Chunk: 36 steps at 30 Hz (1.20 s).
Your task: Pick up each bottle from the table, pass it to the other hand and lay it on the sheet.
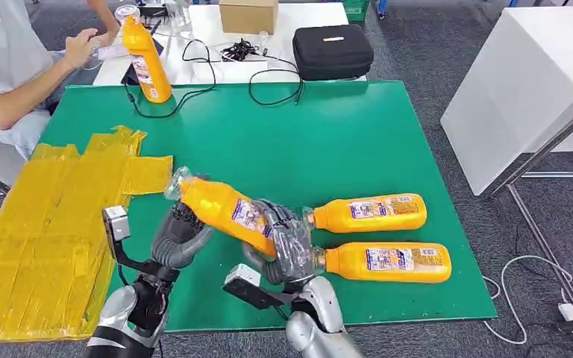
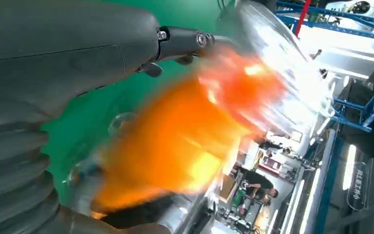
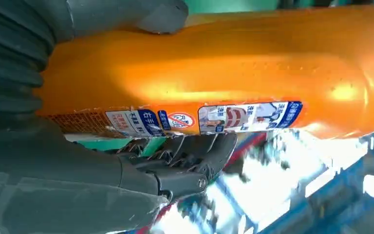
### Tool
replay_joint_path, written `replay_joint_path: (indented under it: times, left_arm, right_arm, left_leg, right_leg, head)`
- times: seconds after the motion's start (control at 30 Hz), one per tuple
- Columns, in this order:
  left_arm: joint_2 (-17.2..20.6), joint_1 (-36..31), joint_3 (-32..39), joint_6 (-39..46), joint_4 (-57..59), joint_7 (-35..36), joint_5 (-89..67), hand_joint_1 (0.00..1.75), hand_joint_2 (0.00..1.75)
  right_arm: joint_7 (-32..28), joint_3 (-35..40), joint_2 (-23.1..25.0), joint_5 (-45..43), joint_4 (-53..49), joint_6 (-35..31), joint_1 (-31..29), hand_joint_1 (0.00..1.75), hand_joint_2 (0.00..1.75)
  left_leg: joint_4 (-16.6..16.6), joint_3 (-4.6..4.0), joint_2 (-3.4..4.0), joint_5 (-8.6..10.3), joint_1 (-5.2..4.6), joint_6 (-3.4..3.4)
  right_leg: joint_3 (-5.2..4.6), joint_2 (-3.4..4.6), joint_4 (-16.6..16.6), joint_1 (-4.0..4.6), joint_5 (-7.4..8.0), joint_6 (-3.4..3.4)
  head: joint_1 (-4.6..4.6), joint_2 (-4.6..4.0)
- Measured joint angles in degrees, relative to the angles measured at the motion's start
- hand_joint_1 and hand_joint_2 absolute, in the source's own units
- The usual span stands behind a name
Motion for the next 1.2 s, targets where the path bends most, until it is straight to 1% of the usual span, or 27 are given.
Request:
replay_joint_path:
  times: [0.17, 0.33, 0.43, 0.6, 0.63, 0.67, 1.2]
  left_arm:
    - [0.0, 0.08, 0.52, -0.28, 0.28, 0.02, 0.26, 0.0, 1.75]
    - [0.0, 0.05, 0.96, -0.59, 0.31, -0.07, 0.7, 0.0, 1.75]
    - [0.0, 0.0, 1.16, -0.72, 0.44, -0.37, 1.03, 0.0, 1.75]
    - [0.0, -0.41, 1.66, -1.51, 1.16, -0.55, 2.3, 0.0, 1.75]
    - [0.0, -0.49, 1.77, -1.68, 1.42, -0.52, 2.82, 0.35, 1.75]
    - [0.0, -0.57, 1.81, -1.86, 1.68, -0.48, 3.26, 1.75, 1.75]
    - [0.0, -1.18, 1.51, -2.19, 2.82, -2.14, 0.81, 1.75, 1.75]
  right_arm:
    - [0.0, 3.17, 0.02, -0.22, 4.83, 0.46, -1.69, 1.75, 1.75]
    - [-0.26, 6.45, 0.02, -0.5, 7.25, 0.24, -2.79, 1.75, 1.75]
    - [-0.59, 8.34, 0.02, -1.02, 8.21, -1.14, -3.37, 1.75, 1.75]
    - [-2.87, 10.36, 0.02, -2.03, 9.7, -4.38, -4.12, 1.75, 1.75]
    - [-3.19, 10.66, 0.02, -2.08, 9.92, -5.12, -4.22, 1.75, 1.75]
    - [-3.37, 10.9, 0.02, -2.08, 10.07, -5.33, -4.29, 1.75, 1.75]
    - [-4.04, 10.99, 0.02, -1.66, 10.62, -5.58, -4.39, 1.75, 1.75]
  left_leg:
    - [0.0, 0.0, 0.0, 0.0, 0.0, 0.0]
    - [0.0, 0.0, -0.01, 0.0, 0.0, 0.0]
    - [0.0, 0.0, 0.0, 0.0, 0.0, 0.0]
    - [0.0, 0.01, 0.0, 0.0, 0.0, 0.0]
    - [0.0, 0.01, 0.0, 0.0, 0.0, 0.0]
    - [0.0, 0.01, 0.01, 0.0, 0.0, 0.0]
    - [0.0, 0.02, 0.02, 0.0, 0.0, 0.0]
  right_leg:
    - [0.01, 0.0, 0.0, 0.0, 0.0, 0.0]
    - [0.0, 0.0, 0.0, 0.0, 0.0, 0.0]
    - [-0.01, 0.0, 0.0, 0.0, 0.0, 0.0]
    - [0.0, 0.0, 0.0, 0.0, 0.0, 0.0]
    - [-0.01, 0.0, 0.0, 0.0, 0.0, 0.0]
    - [-0.01, 0.0, 0.0, 0.0, 0.0, 0.0]
    - [-0.02, 0.0, 0.0, 0.0, 0.0, 0.0]
  head:
    - [0.0, 0.0]
    - [-0.02, 0.0]
    - [0.0, 0.0]
    - [0.0, 0.0]
    - [-0.02, 0.0]
    - [-0.02, 0.0]
    - [-0.02, 0.0]
